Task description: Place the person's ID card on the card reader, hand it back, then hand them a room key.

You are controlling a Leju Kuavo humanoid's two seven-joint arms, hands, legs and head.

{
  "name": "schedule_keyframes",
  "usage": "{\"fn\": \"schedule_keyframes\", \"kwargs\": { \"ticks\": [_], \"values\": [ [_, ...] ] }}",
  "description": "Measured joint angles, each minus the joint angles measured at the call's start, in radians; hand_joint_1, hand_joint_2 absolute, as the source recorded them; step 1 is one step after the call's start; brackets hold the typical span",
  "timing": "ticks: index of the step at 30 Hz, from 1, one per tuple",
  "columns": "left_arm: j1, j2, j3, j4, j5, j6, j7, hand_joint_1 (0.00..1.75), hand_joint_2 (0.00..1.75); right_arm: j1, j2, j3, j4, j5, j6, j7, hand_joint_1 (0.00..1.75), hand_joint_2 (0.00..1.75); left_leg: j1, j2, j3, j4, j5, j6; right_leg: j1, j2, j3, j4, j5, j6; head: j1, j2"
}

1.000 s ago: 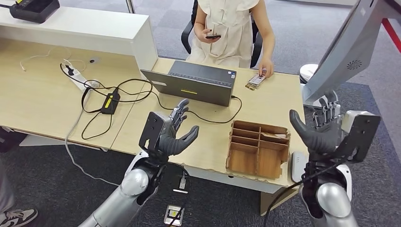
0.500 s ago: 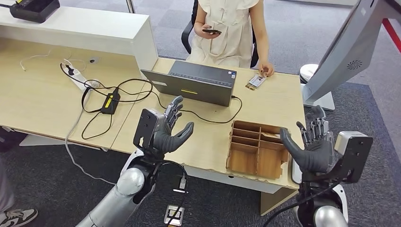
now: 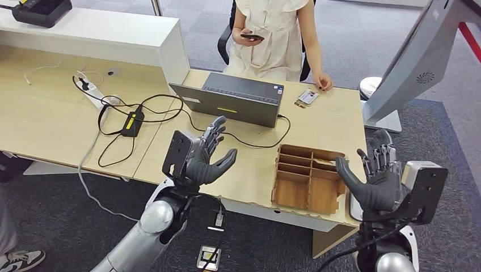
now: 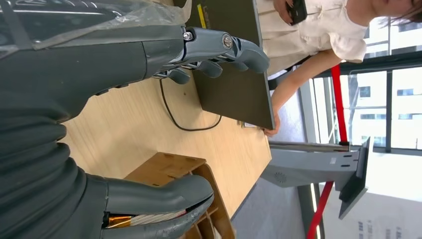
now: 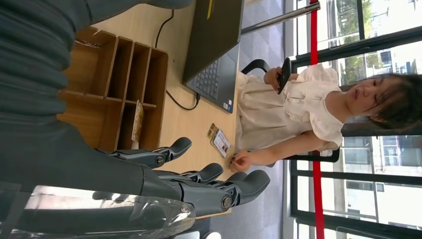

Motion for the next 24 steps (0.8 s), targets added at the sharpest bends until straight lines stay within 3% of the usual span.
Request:
{"fn": "schedule_keyframes", "kwargs": {
  "ticks": [24],
  "values": [
    [-0.023, -0.027, -0.018, 0.035, 0.025, -0.031, -0.021, 0.0, 1.75, 0.022, -0.023, 0.007, -0.036, 0.022, -0.016, 0.022, 0.0, 1.75, 0.0, 0.0, 0.0, 0.0, 0.0, 0.0, 0.0, 0.0, 0.0, 0.0, 0.0, 0.0, 0.0, 0.0]
  ]
}}
